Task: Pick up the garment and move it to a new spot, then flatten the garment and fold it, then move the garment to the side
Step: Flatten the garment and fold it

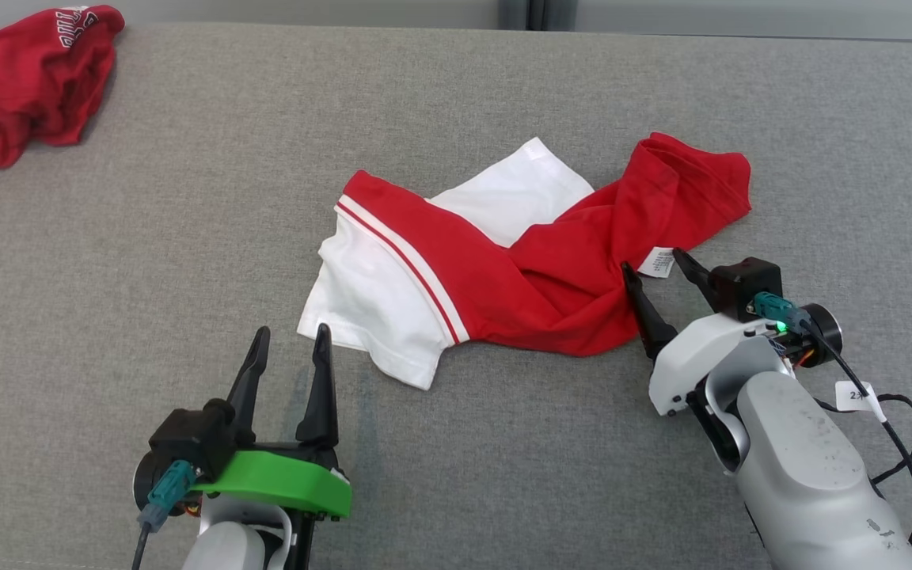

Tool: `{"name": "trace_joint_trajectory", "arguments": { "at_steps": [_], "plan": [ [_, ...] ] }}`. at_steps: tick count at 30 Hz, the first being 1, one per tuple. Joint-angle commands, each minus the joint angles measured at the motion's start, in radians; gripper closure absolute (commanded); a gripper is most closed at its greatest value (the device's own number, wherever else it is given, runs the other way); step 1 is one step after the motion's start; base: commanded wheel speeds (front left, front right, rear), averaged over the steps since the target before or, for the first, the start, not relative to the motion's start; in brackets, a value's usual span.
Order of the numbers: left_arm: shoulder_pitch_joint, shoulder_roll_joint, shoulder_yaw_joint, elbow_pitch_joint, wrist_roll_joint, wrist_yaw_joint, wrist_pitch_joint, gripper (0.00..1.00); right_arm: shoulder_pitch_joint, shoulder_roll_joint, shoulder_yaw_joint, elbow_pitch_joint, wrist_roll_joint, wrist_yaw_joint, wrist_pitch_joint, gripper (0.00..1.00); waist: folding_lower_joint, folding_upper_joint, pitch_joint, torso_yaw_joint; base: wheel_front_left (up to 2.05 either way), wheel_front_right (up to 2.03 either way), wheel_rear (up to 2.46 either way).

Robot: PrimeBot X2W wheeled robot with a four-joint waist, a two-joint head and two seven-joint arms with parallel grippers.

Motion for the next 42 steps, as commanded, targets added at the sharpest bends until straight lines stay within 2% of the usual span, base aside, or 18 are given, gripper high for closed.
{"name": "trace_joint_trajectory", "arguments": {
  "at_steps": [1,9,17,19,20,22,23,28,32,39,42],
  "plan": [
    [-0.009,0.003,-0.001,0.0,-0.001,0.003,0.001,0.0,-0.01,-0.005,0.004,0.006,0.005,-0.001,0.0,0.0,0.0,0.0,0.002,0.001,0.0,0.0,0.0],
    [-0.02,0.003,-0.002,0.003,-0.003,0.003,0.001,0.0,-0.08,-0.005,0.022,0.055,0.014,-0.001,-0.013,0.0,0.0,0.0,0.016,0.008,0.0,0.0,0.0],
    [-0.032,0.003,-0.011,0.009,-0.008,-0.003,0.001,0.0,-0.168,-0.005,0.091,0.161,0.061,-0.001,0.025,0.0,0.0,0.0,0.022,0.027,0.0,0.0,0.0],
    [-0.029,0.003,-0.009,0.011,-0.007,-0.004,0.001,0.0,-0.185,-0.005,0.102,0.186,0.071,-0.001,0.021,0.51,0.0,0.0,0.023,0.03,0.0,0.0,0.0],
    [-0.028,0.003,-0.008,0.011,-0.006,-0.004,0.001,0.0,-0.191,-0.005,0.106,0.194,0.077,-0.001,0.016,0.69,0.0,0.0,0.023,0.032,0.0,0.0,0.0],
    [-0.025,0.003,-0.006,0.012,-0.005,-0.002,0.001,0.0,-0.201,-0.005,0.114,0.208,0.092,-0.001,0.003,0.97,0.0,0.0,0.021,0.032,0.0,0.0,0.0],
    [-0.022,0.003,-0.005,0.012,-0.005,-0.001,0.001,0.0,-0.204,-0.005,0.117,0.212,0.101,-0.001,-0.006,1.0,0.0,0.0,0.019,0.031,0.0,0.0,0.0],
    [-0.004,0.003,0.004,0.011,0.001,0.005,0.001,0.0,-0.196,-0.005,0.102,0.209,0.101,-0.001,-0.048,1.0,0.0,0.0,-0.003,0.008,0.0,0.0,0.0],
    [0.01,0.003,0.01,0.012,0.006,0.001,0.001,0.0,-0.149,-0.005,0.041,0.167,0.077,-0.001,-0.069,1.0,0.0,0.0,-0.033,-0.028,0.0,0.0,0.0],
    [0.045,0.003,0.023,0.014,0.01,-0.001,0.001,0.0,0.032,-0.005,-0.11,0.011,0.02,-0.001,-0.076,1.0,0.0,0.0,-0.086,-0.102,0.0,0.0,0.0],
    [0.057,0.003,0.032,0.013,0.01,0.0,0.001,0.0,0.134,-0.004,-0.145,-0.069,0.025,-0.001,-0.055,1.0,0.0,0.0,-0.104,-0.128,0.0,0.0,0.0]
  ]
}}
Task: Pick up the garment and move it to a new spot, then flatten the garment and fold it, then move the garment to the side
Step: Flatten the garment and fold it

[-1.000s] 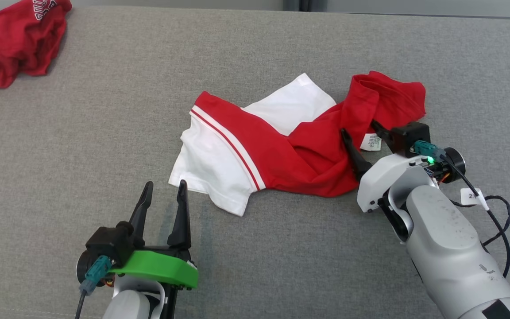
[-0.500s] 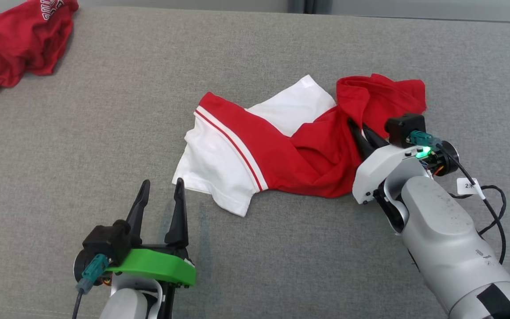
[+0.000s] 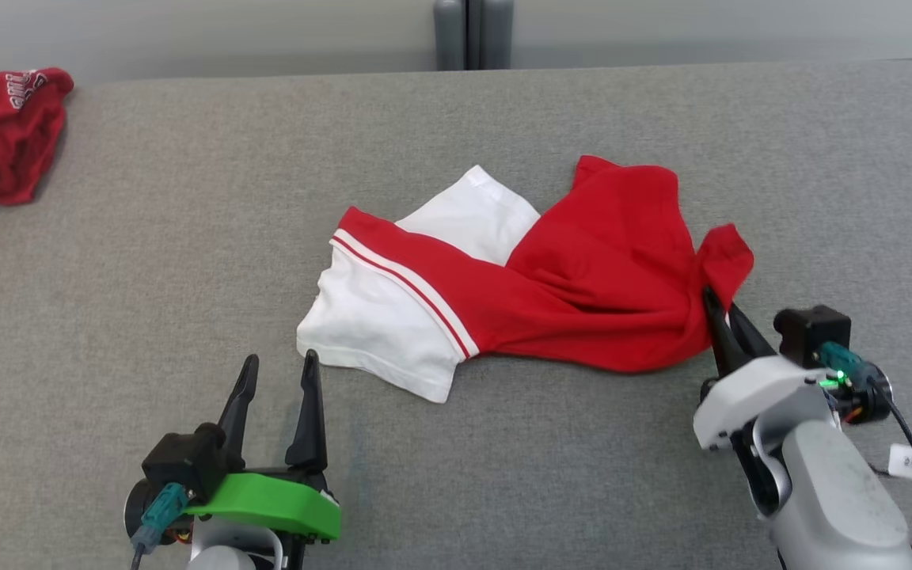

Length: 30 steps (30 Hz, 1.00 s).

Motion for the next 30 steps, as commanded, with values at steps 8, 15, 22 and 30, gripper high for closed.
{"name": "trace_joint_trajectory", "arguments": {
  "at_steps": [8,15,22,30],
  "plan": [
    [0.027,0.003,0.025,0.001,0.011,-0.006,0.001,0.0,0.252,-0.004,0.005,-0.185,0.067,-0.001,0.105,1.0,0.0,0.0,-0.054,-0.071,0.0,0.0,0.0],
    [0.036,0.003,0.042,0.001,0.015,-0.01,0.001,0.0,0.341,-0.004,-0.001,-0.301,0.042,-0.001,0.159,0.0,0.0,0.0,-0.06,-0.089,0.0,0.0,0.0],
    [0.042,0.003,0.045,0.0,0.004,-0.009,0.001,0.0,0.368,-0.003,-0.053,-0.507,-0.025,-0.001,0.226,0.0,0.0,0.0,-0.079,-0.102,0.0,0.0,0.0],
    [0.018,0.003,0.03,-0.015,-0.004,-0.008,0.001,0.0,0.271,-0.006,-0.069,-0.695,-0.14,-0.001,0.38,0.0,0.0,0.0,-0.062,-0.079,0.0,0.0,0.0]
  ]
}}
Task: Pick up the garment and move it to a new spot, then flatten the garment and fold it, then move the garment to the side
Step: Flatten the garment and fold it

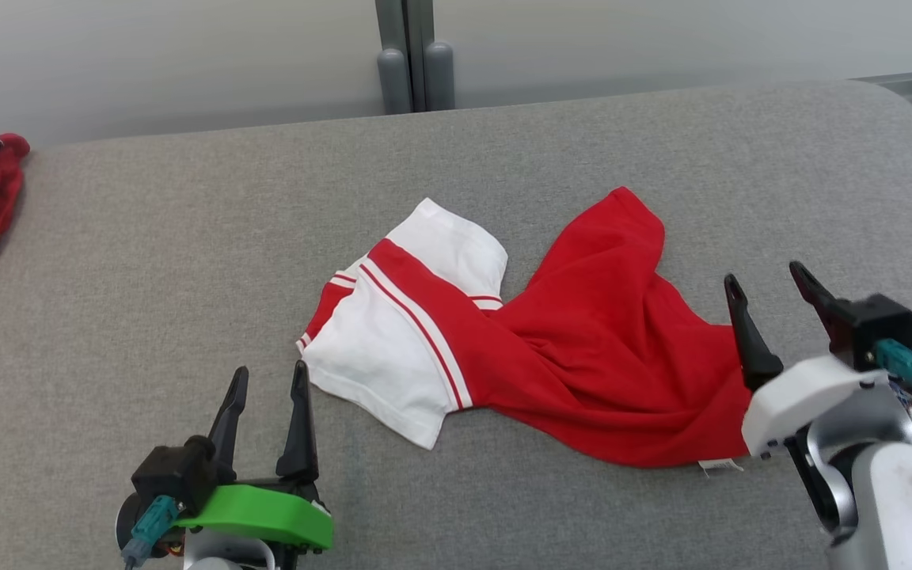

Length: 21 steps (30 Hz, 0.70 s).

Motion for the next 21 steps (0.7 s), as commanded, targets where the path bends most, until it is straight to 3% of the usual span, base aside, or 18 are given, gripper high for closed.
{"name": "trace_joint_trajectory", "arguments": {
  "at_steps": [1,9,21],
  "plan": [
    [-0.018,0.003,-0.001,-0.004,-0.008,-0.001,0.001,0.0,-0.036,-0.009,0.01,0.007,-0.01,-0.001,0.021,0.0,0.0,-0.0001,0.017,0.015,0.0,0.0,0.0],
    [-0.06,0.003,-0.022,-0.008,-0.017,0.005,0.001,0.0,-0.249,-0.09,0.118,0.277,-0.018,-0.001,0.089,0.0,0.0,-0.0001,0.088,0.095,0.0,0.0,0.0],
    [-0.077,0.003,-0.025,-0.005,-0.027,0.009,0.001,0.0,-0.394,-0.09,0.12,0.663,0.021,-0.001,0.078,0.0,0.0,-0.0001,0.132,0.181,0.0,0.0,0.0]
  ]
}}
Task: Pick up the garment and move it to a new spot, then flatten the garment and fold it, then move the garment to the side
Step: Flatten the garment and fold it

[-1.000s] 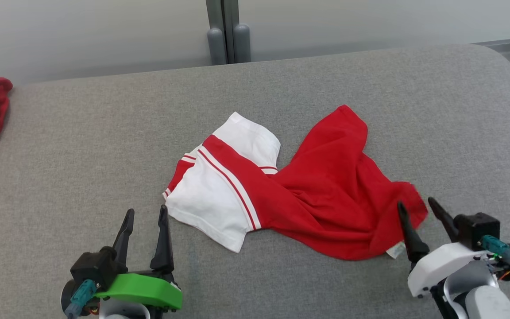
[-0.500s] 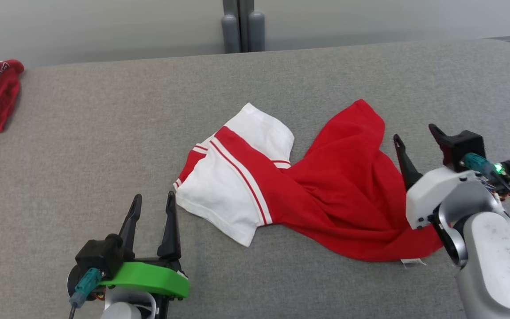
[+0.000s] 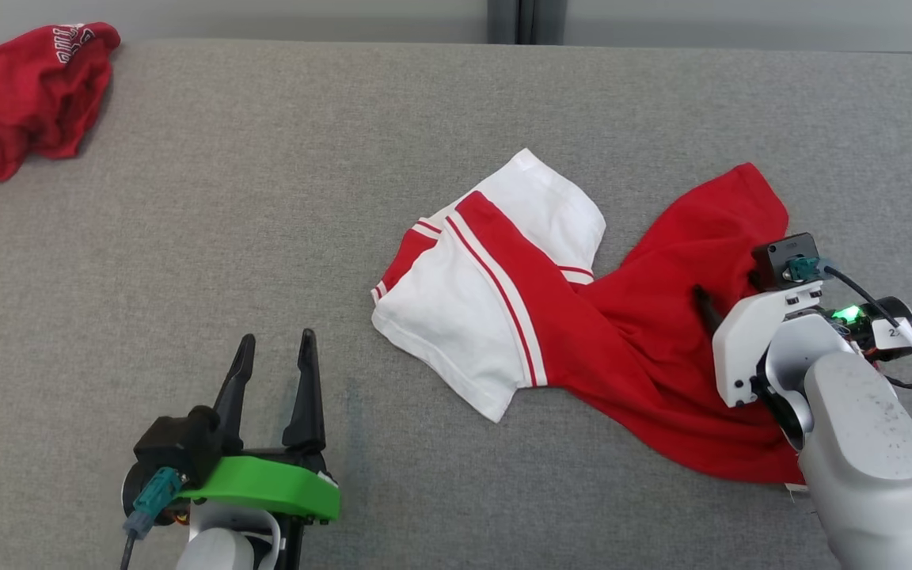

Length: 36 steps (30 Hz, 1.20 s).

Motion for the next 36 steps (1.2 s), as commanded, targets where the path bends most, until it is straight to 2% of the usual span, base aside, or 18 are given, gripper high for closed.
{"name": "trace_joint_trajectory", "arguments": {
  "at_steps": [1,2,3,16,25,26,27,28,36],
  "plan": [
    [-0.018,0.003,-0.001,-0.003,-0.006,0.005,0.001,0.0,-0.022,-0.003,-0.004,0.019,0.006,-0.001,-0.009,0.33,0.0,0.0,0.016,0.019,0.0,0.0,0.0],
    [-0.018,0.003,-0.002,-0.004,-0.007,0.006,0.001,0.0,-0.034,0.0,-0.009,0.035,0.011,-0.001,-0.016,0.69,0.0,0.0,0.018,0.022,0.0,0.0,0.0],
    [-0.019,0.003,-0.003,-0.005,-0.007,0.007,0.001,0.0,-0.046,0.0,-0.011,0.046,0.012,-0.001,-0.023,0.98,0.0,0.0,0.019,0.024,0.0,0.0,0.0],
    [-0.044,0.003,-0.034,-0.018,-0.024,0.012,0.001,0.0,-0.329,0.019,-0.053,0.155,-0.068,-0.001,-0.112,1.0,0.0,0.0,0.073,0.066,0.0,0.0,0.0],
    [-0.066,0.003,-0.062,-0.02,-0.044,0.016,0.001,0.0,-0.484,0.007,-0.201,0.323,-0.228,-0.001,-0.173,1.0,0.0,0.0,0.099,0.114,0.0,0.0,0.0],
    [-0.066,0.003,-0.063,-0.02,-0.044,0.017,0.001,0.0,-0.491,0.01,-0.217,0.335,-0.241,-0.001,-0.182,0.84,0.0,0.0,0.098,0.116,0.0,0.0,0.0],
    [-0.066,0.003,-0.064,-0.021,-0.045,0.018,0.001,0.0,-0.497,0.014,-0.234,0.345,-0.254,-0.001,-0.203,0.24,0.0,0.0,0.097,0.116,0.0,0.0,0.0],
    [-0.064,0.003,-0.064,-0.022,-0.045,0.018,0.001,0.0,-0.497,0.017,-0.243,0.354,-0.267,-0.001,-0.216,0.0,0.0,0.0,0.095,0.115,0.0,0.0,0.0],
    [-0.05,0.003,-0.044,-0.014,-0.021,0.006,0.001,0.0,-0.484,0.056,-0.249,0.415,-0.306,-0.001,-0.377,0.0,0.0,0.0,0.058,0.053,0.0,0.0,0.0]
  ]
}}
